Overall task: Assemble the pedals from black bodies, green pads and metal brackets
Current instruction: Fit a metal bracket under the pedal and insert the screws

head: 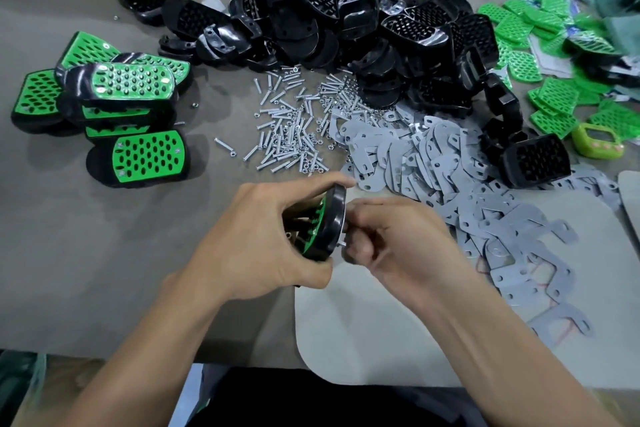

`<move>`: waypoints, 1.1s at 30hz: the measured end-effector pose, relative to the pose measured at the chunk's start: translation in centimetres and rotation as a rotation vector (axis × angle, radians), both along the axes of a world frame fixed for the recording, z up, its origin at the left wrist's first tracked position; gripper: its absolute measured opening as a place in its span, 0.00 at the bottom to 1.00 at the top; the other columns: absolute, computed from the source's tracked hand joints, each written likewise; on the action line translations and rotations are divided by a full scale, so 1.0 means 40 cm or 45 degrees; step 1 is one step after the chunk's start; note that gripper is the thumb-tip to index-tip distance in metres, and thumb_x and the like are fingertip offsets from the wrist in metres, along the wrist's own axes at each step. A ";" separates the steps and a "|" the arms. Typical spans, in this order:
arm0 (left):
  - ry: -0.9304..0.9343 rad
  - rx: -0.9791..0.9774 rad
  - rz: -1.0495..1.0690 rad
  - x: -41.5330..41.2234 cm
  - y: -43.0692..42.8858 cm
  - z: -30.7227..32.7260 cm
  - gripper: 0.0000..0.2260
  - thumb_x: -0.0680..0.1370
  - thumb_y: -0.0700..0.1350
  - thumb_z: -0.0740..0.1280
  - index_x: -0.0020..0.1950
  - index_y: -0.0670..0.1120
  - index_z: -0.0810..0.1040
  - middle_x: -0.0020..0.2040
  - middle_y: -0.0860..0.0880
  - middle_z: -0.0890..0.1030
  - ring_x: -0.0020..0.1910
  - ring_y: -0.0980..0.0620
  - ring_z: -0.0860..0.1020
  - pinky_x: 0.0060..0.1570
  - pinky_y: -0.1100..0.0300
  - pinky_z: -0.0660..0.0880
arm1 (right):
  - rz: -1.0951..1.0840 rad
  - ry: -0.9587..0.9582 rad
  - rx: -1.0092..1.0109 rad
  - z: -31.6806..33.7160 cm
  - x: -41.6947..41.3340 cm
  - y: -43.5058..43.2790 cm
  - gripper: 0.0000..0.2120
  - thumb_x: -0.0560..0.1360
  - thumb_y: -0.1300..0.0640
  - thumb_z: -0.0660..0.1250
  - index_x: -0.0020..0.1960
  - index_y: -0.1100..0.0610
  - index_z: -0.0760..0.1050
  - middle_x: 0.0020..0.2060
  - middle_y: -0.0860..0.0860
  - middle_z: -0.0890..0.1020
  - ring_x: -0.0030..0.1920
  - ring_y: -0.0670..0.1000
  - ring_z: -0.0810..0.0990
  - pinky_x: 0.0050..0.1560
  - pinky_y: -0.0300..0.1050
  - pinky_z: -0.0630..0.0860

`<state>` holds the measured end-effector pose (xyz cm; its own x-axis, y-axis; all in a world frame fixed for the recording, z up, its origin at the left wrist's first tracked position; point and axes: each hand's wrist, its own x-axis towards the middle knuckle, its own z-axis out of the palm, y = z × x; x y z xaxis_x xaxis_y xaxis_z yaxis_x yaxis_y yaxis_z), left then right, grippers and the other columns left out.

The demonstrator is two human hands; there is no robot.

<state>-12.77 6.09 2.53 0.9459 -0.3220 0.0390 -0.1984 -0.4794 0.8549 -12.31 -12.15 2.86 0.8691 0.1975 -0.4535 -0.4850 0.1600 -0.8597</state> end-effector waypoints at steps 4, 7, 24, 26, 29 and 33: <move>-0.004 -0.002 0.023 0.005 0.004 -0.004 0.36 0.57 0.47 0.73 0.64 0.66 0.79 0.39 0.57 0.81 0.35 0.57 0.71 0.42 0.67 0.77 | 0.147 -0.403 -0.593 -0.004 0.000 -0.002 0.11 0.74 0.61 0.64 0.34 0.59 0.79 0.27 0.54 0.80 0.29 0.58 0.75 0.31 0.49 0.72; 0.030 -0.115 0.008 0.006 0.005 -0.009 0.34 0.58 0.43 0.73 0.63 0.63 0.80 0.36 0.57 0.79 0.32 0.59 0.71 0.37 0.68 0.74 | 0.152 -0.827 -1.031 -0.006 -0.020 0.003 0.08 0.74 0.56 0.61 0.39 0.52 0.76 0.29 0.49 0.78 0.31 0.52 0.74 0.33 0.45 0.70; -0.007 -0.183 0.072 0.011 0.006 0.004 0.34 0.57 0.45 0.72 0.63 0.62 0.80 0.39 0.48 0.79 0.33 0.53 0.70 0.37 0.64 0.74 | 0.075 -0.901 -0.801 -0.010 -0.009 0.029 0.16 0.72 0.60 0.62 0.35 0.40 0.72 0.27 0.42 0.73 0.30 0.47 0.69 0.33 0.42 0.67; -0.027 -0.176 0.068 0.009 0.002 0.002 0.34 0.57 0.45 0.73 0.63 0.64 0.80 0.38 0.49 0.78 0.33 0.54 0.69 0.37 0.65 0.74 | 0.061 -0.859 -0.802 -0.004 -0.010 0.029 0.17 0.71 0.61 0.63 0.31 0.41 0.71 0.24 0.43 0.69 0.28 0.46 0.65 0.32 0.38 0.61; -0.067 -0.104 0.083 0.007 0.004 -0.006 0.36 0.58 0.47 0.72 0.65 0.68 0.78 0.41 0.54 0.80 0.36 0.57 0.71 0.40 0.63 0.78 | 0.039 -0.532 -0.487 -0.001 0.001 0.028 0.08 0.71 0.64 0.66 0.33 0.63 0.75 0.23 0.52 0.68 0.27 0.50 0.63 0.31 0.44 0.59; -0.104 -0.123 0.228 0.000 -0.019 -0.019 0.41 0.59 0.48 0.73 0.72 0.70 0.72 0.51 0.62 0.85 0.44 0.62 0.81 0.52 0.65 0.80 | -0.062 -0.340 -0.255 0.005 0.026 0.013 0.07 0.73 0.71 0.66 0.38 0.75 0.75 0.21 0.53 0.68 0.24 0.50 0.63 0.27 0.38 0.60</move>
